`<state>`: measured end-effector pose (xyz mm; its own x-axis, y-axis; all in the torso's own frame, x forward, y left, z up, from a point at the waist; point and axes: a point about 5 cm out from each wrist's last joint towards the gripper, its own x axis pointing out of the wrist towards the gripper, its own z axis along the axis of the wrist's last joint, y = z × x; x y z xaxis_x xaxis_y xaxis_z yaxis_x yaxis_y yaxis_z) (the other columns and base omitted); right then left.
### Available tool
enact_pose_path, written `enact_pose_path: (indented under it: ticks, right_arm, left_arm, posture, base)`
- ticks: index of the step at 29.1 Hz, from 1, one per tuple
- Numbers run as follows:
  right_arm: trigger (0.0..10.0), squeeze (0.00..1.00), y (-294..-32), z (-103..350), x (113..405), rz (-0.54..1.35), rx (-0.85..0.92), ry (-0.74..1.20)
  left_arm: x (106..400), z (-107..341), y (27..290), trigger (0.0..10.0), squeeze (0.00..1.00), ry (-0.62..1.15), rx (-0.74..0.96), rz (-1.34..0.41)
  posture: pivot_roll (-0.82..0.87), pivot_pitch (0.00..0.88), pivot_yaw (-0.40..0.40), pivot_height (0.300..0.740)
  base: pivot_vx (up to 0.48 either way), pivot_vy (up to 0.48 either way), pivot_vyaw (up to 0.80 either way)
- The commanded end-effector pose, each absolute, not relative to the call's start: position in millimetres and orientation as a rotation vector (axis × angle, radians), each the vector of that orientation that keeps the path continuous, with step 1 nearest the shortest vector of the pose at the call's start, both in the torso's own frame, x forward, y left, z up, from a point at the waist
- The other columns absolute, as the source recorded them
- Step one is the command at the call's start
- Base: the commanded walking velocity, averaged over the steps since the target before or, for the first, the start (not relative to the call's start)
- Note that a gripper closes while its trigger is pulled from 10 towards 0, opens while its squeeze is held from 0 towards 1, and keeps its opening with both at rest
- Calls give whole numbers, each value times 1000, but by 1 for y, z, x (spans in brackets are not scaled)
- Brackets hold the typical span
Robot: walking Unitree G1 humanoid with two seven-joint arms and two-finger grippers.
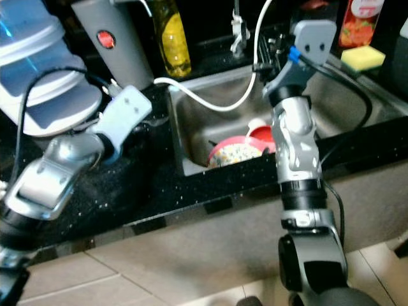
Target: Kitchen organization
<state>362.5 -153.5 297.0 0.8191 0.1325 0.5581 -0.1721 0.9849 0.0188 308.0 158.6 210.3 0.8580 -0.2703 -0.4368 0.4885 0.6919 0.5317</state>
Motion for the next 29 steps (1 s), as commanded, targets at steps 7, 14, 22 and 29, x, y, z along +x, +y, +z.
enact_pose_path:
  ticks: [7, 14, 22, 29]
  right_arm:
    - [10000, 0, -142, 296, 360, 208, 71, -564]
    - [10000, 0, -146, 297, 358, 198, 65, -563]
    - [10000, 0, -150, 299, 356, 186, 58, -560]
    - [10000, 0, -152, 301, 354, 180, 52, -562]
  left_arm:
    - [315, 180, 174, 10000, 0, 450, 803, -347]
    - [330, 166, 180, 10000, 0, 476, 859, -293]
    - [353, 151, 171, 10000, 0, 476, 803, -321]
    - [368, 149, 165, 10000, 0, 415, 888, -350]
  posture:
    - [-116, 3, 125, 740]
    - [-134, 0, 129, 740]
    - [-165, 7, 128, 740]
    - [-183, 12, 131, 740]
  base:
    - [0, 0, 0]
    - [0, 0, 0]
    - [0, 0, 0]
    - [0, 0, 0]
